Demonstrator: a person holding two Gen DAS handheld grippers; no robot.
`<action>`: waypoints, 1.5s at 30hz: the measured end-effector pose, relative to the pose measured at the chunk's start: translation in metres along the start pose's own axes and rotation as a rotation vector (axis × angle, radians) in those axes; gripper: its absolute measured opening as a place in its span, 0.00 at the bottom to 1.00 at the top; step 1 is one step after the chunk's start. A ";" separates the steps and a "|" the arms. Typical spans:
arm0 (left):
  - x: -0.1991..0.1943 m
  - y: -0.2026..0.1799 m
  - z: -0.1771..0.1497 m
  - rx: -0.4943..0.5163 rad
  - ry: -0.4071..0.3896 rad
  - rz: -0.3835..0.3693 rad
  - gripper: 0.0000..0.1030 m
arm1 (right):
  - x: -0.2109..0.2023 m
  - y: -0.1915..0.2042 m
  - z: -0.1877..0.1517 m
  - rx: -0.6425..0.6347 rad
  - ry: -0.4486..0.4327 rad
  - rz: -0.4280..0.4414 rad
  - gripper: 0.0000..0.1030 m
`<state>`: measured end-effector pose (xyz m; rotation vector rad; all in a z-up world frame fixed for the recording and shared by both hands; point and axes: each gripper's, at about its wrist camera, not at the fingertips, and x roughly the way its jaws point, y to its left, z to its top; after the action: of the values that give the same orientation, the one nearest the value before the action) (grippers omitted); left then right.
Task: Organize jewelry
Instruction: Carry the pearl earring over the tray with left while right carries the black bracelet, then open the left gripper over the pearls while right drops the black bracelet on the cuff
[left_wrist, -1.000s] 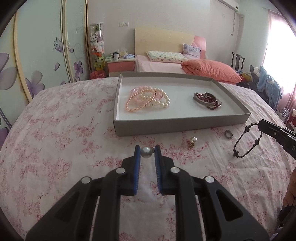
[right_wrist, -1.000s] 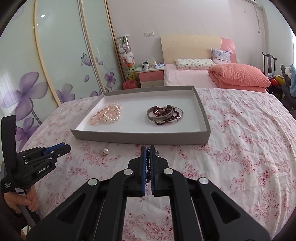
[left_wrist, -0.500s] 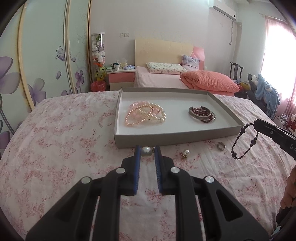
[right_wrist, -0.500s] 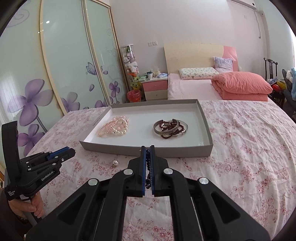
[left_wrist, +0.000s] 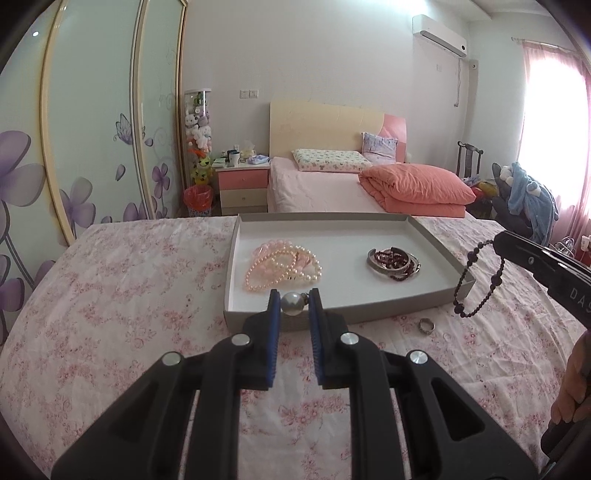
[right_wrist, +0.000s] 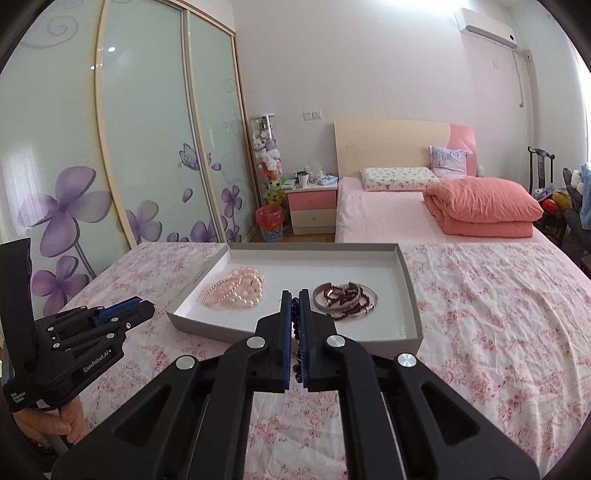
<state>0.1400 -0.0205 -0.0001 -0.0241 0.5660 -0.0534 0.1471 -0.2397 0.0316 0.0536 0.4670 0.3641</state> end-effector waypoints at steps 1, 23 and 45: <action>0.000 -0.001 0.001 0.002 -0.002 0.000 0.16 | 0.000 0.001 0.002 -0.003 -0.005 -0.001 0.05; 0.068 -0.006 0.042 0.000 0.024 -0.007 0.16 | 0.068 -0.020 0.045 0.031 -0.019 -0.026 0.05; 0.147 -0.009 0.046 -0.015 0.133 -0.046 0.16 | 0.144 -0.034 0.028 0.090 0.143 -0.017 0.05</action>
<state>0.2883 -0.0373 -0.0393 -0.0485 0.6989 -0.0958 0.2908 -0.2196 -0.0102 0.1114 0.6245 0.3312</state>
